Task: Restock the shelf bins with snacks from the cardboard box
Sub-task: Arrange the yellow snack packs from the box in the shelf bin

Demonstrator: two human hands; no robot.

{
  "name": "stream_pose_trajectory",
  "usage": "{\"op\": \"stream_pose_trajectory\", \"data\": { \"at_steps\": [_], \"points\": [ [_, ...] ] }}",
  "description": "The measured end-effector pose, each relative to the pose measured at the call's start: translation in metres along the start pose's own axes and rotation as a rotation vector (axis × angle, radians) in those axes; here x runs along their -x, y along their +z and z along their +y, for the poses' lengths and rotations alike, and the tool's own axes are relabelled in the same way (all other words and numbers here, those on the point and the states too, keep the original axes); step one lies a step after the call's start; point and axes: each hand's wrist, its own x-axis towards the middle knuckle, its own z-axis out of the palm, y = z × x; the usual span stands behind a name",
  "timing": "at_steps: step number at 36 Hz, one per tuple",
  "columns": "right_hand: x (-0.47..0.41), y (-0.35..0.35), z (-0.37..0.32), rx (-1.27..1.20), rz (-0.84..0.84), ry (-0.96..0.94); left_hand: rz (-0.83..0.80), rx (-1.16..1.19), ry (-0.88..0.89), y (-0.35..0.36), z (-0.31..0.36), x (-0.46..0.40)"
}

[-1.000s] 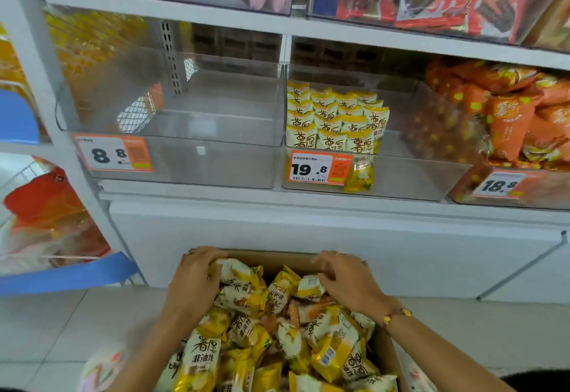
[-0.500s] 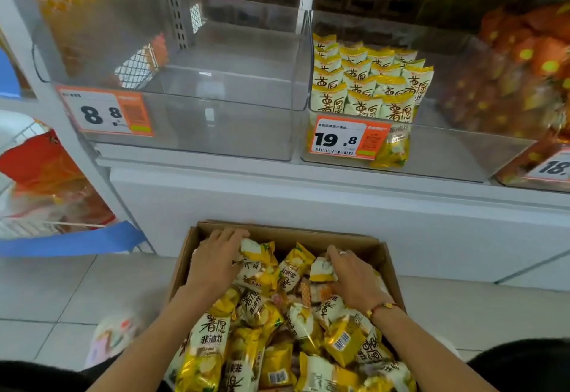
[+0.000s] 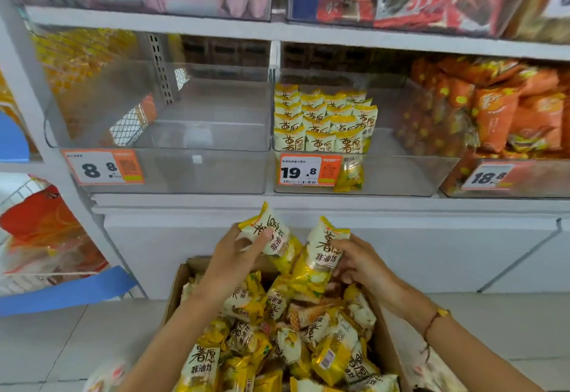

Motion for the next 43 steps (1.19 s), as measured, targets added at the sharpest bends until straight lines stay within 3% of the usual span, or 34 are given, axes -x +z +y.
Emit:
{"op": "stream_pose_trajectory", "data": {
  "at_steps": [7, 15, 18, 22, 25, 28, 31, 34, 36, 43],
  "points": [
    [0.016, -0.042, -0.058, 0.038, 0.039, -0.151, -0.014, 0.085, 0.168, 0.032, 0.063, -0.02],
    [0.022, -0.095, -0.127, 0.199, 0.34, -0.597, -0.023, 0.047, 0.387, 0.059, 0.146, -0.046],
    [0.015, -0.117, -0.143, 0.257, 0.513, -0.656, -0.072, 0.024, 0.415, 0.072, 0.171, -0.063],
    [0.003, -0.138, -0.151, 0.336, 0.58, -0.672, -0.137, -0.074, 0.442, 0.096, 0.194, -0.096],
    [-0.006, -0.148, -0.148, 0.474, 0.624, -0.668, -0.152, -0.251, 0.453, 0.117, 0.202, -0.126],
    [-0.011, -0.154, -0.143, 0.664, 0.665, -0.714, -0.042, -0.727, 0.488, 0.132, 0.201, -0.162],
    [-0.014, -0.158, -0.144, 0.857, 0.699, -0.714, -0.065, -0.982, 0.485, 0.14, 0.198, -0.188],
    [-0.024, -0.164, -0.147, 0.933, 0.652, -0.698, -0.173, -1.192, 0.508, 0.139, 0.191, -0.206],
    [-0.037, -0.168, -0.152, 0.916, 0.538, -0.59, -0.211, -1.292, 0.52, 0.135, 0.184, -0.212],
    [-0.093, -0.162, -0.165, 0.916, 0.187, -0.175, -0.07, -1.267, 0.652, 0.125, 0.174, -0.206]
  ]
}}
